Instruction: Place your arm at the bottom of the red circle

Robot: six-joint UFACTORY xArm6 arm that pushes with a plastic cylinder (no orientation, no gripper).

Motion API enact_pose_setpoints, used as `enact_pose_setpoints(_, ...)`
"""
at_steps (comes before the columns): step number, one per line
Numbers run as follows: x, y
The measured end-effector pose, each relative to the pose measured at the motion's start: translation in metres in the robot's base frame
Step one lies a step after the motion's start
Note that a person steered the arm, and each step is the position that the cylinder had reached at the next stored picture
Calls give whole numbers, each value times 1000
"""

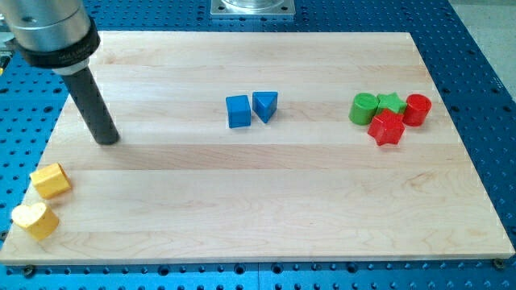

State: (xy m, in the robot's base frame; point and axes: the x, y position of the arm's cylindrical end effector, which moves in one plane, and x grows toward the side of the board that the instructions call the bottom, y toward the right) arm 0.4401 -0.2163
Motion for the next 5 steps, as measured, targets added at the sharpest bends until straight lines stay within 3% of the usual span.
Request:
enact_pose_setpoints(4, -8, 0)
enact_pose_setpoints(5, 25, 17)
